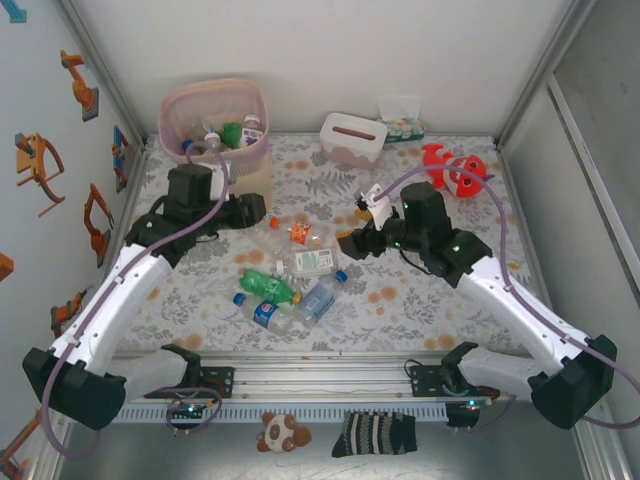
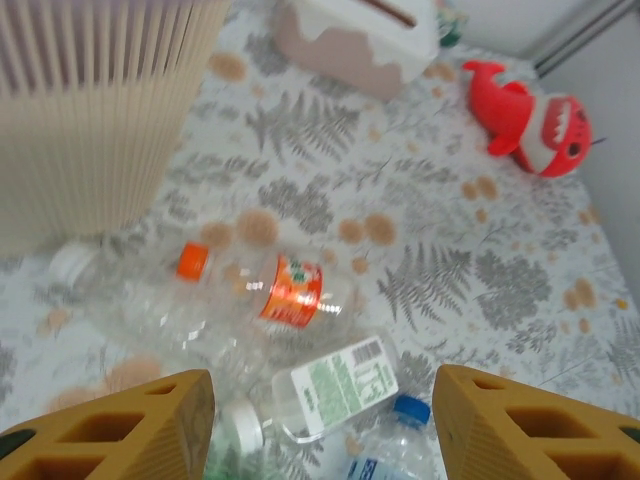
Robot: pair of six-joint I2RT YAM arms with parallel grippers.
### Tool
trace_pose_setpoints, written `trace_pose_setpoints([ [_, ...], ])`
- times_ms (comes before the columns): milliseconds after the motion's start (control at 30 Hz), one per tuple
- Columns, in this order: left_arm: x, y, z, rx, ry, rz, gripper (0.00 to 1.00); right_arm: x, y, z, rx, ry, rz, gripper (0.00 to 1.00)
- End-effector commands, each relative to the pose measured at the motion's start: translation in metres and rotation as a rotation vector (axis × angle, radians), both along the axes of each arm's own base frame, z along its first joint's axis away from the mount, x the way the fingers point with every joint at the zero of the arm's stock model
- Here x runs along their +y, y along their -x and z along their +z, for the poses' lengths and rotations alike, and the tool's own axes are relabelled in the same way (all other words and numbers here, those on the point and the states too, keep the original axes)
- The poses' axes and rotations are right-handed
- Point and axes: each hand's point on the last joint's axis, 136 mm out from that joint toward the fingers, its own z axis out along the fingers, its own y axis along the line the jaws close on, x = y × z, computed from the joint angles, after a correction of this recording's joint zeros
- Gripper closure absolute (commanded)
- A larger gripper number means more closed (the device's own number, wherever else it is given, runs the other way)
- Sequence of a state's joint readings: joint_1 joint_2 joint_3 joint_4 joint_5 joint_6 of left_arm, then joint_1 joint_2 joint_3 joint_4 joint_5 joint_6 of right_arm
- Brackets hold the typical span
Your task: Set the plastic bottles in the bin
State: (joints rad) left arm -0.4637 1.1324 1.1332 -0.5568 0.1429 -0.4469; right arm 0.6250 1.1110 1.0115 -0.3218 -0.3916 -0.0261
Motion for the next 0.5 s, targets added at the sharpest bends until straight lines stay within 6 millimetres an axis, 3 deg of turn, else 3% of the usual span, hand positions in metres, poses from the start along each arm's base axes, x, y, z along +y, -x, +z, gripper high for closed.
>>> trace_pose_setpoints([
  [0,0.021,0.013,-0.031,0.097,-0.016,0.181,0.41,0.007,0.002,0.0,0.009,-0.034,0.007,0.26],
  [233,0.047,0.061,-0.094,0.348,-0.079,0.454,0.4,0.003,0.005,-0.004,0.003,-0.032,-0.002,0.26],
  [467,0.072,0.101,-0.122,0.446,-0.175,0.684,0.38,0.005,0.007,-0.009,0.013,-0.042,0.004,0.26],
])
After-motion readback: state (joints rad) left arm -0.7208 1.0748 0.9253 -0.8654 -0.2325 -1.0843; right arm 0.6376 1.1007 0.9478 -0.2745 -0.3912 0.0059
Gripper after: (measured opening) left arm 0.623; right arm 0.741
